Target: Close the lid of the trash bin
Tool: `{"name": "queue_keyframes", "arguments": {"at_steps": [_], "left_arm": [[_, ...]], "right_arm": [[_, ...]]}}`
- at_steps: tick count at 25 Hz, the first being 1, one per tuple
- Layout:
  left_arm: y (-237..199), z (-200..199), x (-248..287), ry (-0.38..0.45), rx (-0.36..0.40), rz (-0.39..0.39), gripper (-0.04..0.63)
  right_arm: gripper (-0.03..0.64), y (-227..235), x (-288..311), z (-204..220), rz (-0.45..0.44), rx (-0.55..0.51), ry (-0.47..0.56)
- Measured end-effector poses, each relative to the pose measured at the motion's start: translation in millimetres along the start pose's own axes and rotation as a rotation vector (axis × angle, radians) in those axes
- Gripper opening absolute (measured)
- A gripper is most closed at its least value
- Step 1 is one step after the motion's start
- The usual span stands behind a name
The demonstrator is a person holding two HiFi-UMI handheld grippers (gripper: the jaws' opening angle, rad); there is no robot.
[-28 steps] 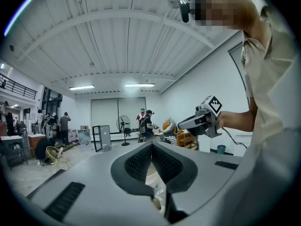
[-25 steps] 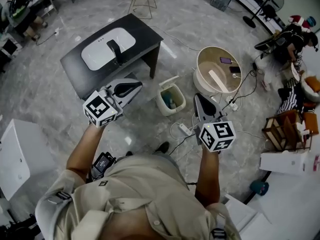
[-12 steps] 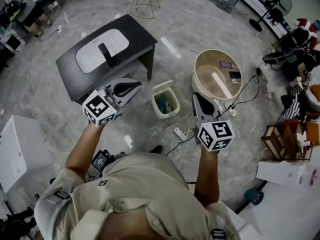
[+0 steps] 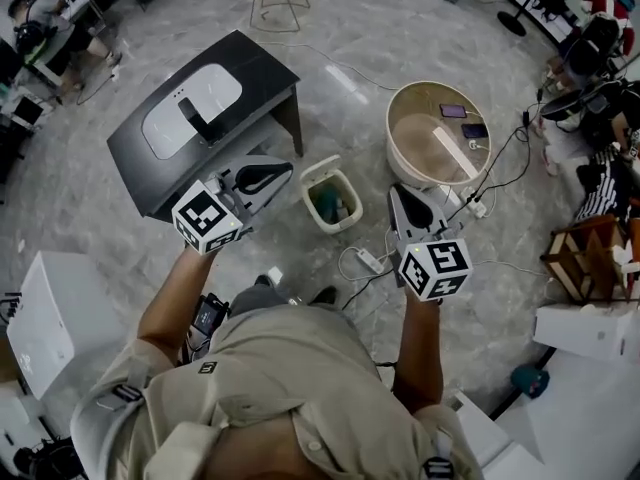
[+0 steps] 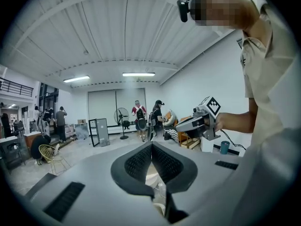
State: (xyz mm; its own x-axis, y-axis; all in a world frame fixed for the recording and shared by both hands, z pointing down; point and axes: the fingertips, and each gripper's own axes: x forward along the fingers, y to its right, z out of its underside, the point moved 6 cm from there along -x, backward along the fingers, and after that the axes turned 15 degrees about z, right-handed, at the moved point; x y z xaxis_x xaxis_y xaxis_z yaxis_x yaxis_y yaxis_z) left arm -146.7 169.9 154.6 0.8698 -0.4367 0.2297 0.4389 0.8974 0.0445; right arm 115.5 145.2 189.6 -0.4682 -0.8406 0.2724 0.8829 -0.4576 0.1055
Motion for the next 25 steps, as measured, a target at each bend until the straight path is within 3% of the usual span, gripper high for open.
{"name": "queue_keyframes", "arguments": {"at_steps": [6, 14, 25], "left_arm": [[-26, 7, 13, -0.01, 0.005, 0.057, 0.017], [-97, 27, 44, 0.038, -0.008, 0.22, 0.017], [-182, 64, 68, 0.073, -0.076, 0.352, 0.017]], "right_arm": [[0.025, -2, 13, 17, 0.043, 0.031, -0.03], [0.025, -5, 32, 7, 0.218, 0.034, -0.065], [0.025, -20, 76, -1, 0.378, 0.024, -0.121]]}}
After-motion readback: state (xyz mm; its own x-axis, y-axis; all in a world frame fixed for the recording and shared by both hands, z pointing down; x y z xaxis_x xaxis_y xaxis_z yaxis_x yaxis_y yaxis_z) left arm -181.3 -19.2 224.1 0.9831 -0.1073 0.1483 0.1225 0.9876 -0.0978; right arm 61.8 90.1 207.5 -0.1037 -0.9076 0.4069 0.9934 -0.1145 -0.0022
